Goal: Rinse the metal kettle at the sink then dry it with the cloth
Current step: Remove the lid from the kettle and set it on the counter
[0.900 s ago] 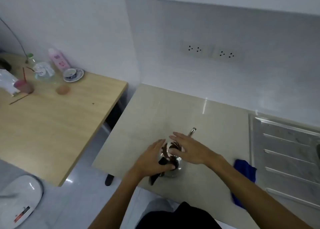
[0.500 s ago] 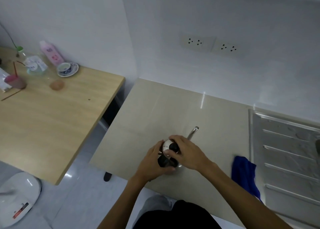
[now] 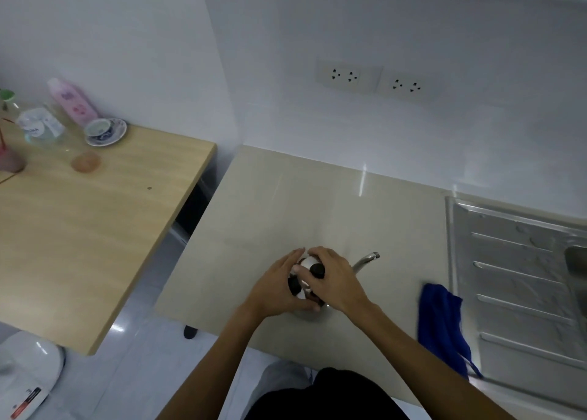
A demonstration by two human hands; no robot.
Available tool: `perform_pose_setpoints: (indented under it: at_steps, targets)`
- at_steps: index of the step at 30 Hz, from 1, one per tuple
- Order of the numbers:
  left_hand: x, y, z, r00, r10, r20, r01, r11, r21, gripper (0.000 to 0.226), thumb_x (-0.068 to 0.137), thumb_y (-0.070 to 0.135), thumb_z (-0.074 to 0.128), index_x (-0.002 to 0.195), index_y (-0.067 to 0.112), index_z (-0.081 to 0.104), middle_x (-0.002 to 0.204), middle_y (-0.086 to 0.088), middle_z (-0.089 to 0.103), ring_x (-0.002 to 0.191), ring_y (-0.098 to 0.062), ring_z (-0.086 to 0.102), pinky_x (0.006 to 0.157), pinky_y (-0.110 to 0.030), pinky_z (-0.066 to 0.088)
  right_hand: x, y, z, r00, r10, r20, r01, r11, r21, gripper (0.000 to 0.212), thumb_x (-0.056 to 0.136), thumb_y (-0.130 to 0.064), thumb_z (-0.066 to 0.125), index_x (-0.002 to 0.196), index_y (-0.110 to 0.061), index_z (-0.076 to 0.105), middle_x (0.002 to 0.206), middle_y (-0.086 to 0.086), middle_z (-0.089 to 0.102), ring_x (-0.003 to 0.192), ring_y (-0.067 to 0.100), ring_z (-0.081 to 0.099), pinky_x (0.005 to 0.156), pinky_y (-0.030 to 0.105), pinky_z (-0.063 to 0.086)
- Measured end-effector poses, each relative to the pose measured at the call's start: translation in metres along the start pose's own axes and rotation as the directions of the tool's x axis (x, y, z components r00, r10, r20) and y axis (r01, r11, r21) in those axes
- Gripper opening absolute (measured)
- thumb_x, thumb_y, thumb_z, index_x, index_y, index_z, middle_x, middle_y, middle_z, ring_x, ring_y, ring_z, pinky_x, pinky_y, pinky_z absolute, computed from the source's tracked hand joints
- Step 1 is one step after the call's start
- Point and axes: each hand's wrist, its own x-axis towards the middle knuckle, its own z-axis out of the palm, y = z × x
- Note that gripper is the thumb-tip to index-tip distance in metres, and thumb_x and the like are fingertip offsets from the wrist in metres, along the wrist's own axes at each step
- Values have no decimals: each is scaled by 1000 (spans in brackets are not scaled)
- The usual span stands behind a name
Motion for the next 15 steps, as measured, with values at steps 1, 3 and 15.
perform_pose_setpoints:
  at_steps: [1, 3, 15]
  targets:
    - [1, 0, 0, 1000, 24, -5, -24, 999, -23, 109, 61, 57, 90, 152, 31, 37, 153, 12, 48, 138, -9, 48, 116, -38, 42, -1, -1, 4, 999, -4, -53, 6, 999, 41, 57, 84, -68, 55, 114, -21, 64, 112, -4, 69, 102, 13, 63, 91, 31, 54]
    - [0, 0, -1, 998, 50, -29, -51, 998, -43, 98, 63, 50, 91, 147, 32, 43, 143, 14, 56, 127, -6, 56, 109, -36, 48, -2, -1, 13, 983, -29, -179, 46, 995, 90, 45, 88, -58, 59, 106, -19, 69, 104, -5, 71, 97, 11, 64, 88, 32, 54]
    - [0, -3, 17, 983, 33, -182, -53, 992, -111, 93, 63, 38, 94, 143, 18, 50, 136, 6, 64, 120, -10, 63, 102, -24, 51, 19, 5, 2, 990, -65, -122, 86, 981, 172, 27, 96, -37, 57, 96, -15, 73, 92, -5, 75, 84, 8, 69, 80, 30, 55]
